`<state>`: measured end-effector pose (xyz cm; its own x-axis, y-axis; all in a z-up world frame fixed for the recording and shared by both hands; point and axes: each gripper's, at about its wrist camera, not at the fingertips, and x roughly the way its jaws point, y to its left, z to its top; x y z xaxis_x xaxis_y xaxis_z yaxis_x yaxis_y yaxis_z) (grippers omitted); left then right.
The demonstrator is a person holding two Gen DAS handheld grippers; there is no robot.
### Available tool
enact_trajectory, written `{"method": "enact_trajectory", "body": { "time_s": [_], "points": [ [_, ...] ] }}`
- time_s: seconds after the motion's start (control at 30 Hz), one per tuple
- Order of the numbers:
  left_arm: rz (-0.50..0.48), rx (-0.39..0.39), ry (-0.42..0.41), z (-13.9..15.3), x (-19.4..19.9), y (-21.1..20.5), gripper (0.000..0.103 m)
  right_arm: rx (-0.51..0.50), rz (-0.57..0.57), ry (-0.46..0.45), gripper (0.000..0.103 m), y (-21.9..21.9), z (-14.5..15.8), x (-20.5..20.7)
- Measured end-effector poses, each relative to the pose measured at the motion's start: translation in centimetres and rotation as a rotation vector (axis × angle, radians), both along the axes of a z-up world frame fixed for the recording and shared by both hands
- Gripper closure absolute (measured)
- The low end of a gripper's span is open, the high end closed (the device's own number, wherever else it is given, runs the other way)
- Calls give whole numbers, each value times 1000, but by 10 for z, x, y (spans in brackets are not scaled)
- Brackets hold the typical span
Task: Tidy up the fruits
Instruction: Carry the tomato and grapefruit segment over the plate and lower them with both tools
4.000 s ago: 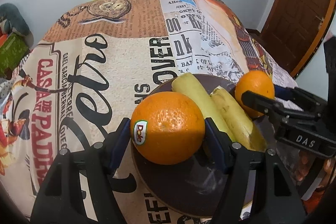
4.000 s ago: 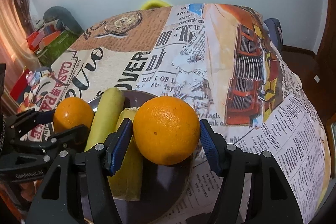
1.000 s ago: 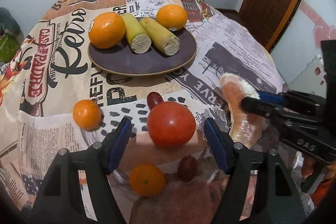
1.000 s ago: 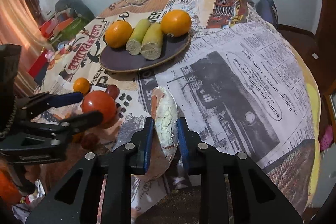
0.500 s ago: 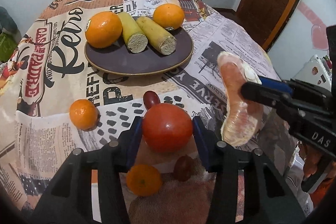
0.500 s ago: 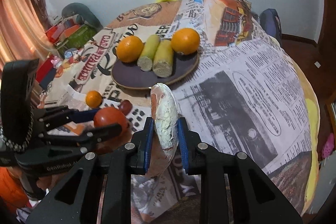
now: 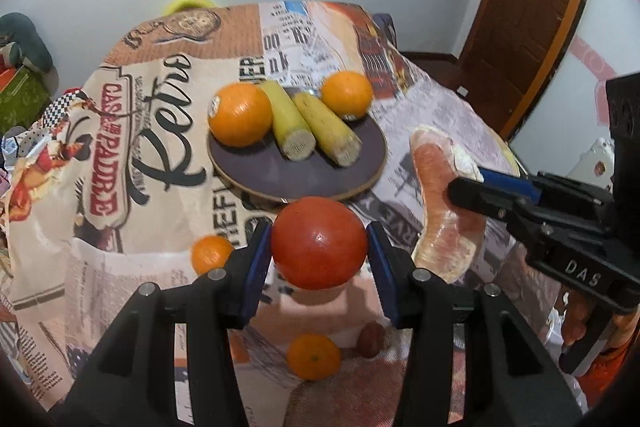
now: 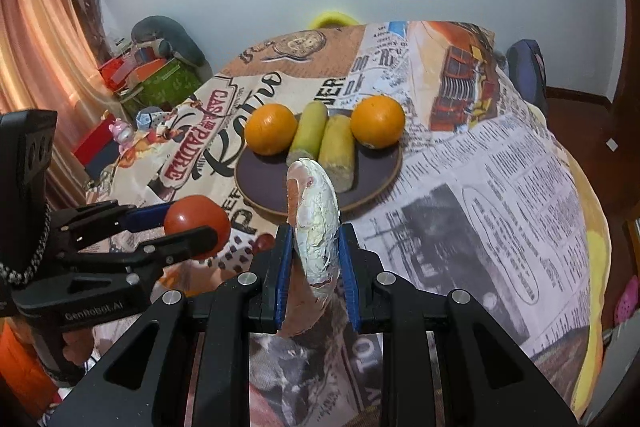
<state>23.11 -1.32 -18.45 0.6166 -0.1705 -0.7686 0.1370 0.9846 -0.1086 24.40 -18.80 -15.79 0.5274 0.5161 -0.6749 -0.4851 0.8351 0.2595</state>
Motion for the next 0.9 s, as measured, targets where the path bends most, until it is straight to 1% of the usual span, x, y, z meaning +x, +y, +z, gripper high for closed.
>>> {"method": "enact_trajectory", "body": {
  "time_s": [0.2, 0.4, 0.67, 0.9],
  "points": [
    [34, -7, -32, 12, 11, 15, 55, 19, 9, -19, 82, 8, 7, 10],
    [61, -13, -49, 15, 27, 29, 55, 46, 6, -30, 82, 16, 12, 23],
    [70, -26, -41, 7, 50, 41, 55, 37, 15, -37, 82, 35, 11, 49],
    [75, -39, -8, -11, 73, 48, 55, 15, 18, -24, 82, 47, 0, 71]
  ]
}}
